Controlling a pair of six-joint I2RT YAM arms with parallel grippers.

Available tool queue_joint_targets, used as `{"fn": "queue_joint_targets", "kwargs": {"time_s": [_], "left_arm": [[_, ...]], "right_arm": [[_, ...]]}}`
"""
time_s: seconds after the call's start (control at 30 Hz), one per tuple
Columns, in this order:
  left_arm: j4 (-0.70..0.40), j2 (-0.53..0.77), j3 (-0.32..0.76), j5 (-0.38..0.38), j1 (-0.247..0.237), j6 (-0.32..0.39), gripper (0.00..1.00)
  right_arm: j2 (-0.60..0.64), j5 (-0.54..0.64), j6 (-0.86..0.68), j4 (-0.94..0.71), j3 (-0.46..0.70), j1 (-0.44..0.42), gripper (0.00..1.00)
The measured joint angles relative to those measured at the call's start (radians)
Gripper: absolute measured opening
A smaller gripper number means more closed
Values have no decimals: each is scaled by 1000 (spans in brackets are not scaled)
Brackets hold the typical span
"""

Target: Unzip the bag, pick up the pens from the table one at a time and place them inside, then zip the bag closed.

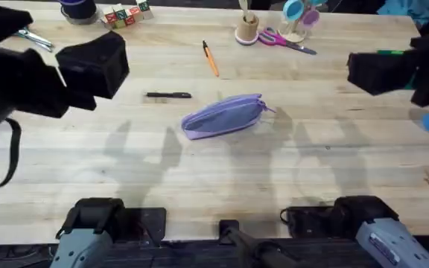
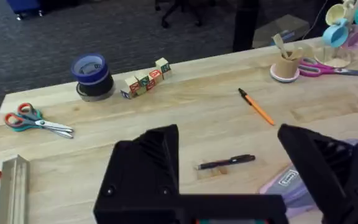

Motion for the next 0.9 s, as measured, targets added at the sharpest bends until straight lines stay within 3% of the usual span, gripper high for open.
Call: {"fn": "queue_joint_targets", "kwargs": {"time_s": [0.4, 0.53, 0.63, 0.77, 0.9], "left_arm": [[-64, 17, 6, 21, 0, 0, 993], [-114, 17, 6, 71, 0, 21, 993], [-158, 20, 6, 161, 0, 121, 993], [-271, 39, 6, 301, 0, 361, 993], [-337, 71, 6, 362, 0, 590, 992]], "right_arm": [[43, -4, 0, -11, 15, 0, 996], [43, -4, 0, -11, 15, 0, 996], [43, -4, 0, -10, 15, 0, 996], [43, -4, 0, -4, 15, 0, 996], [43, -4, 0, -4, 15, 0, 995]]}}
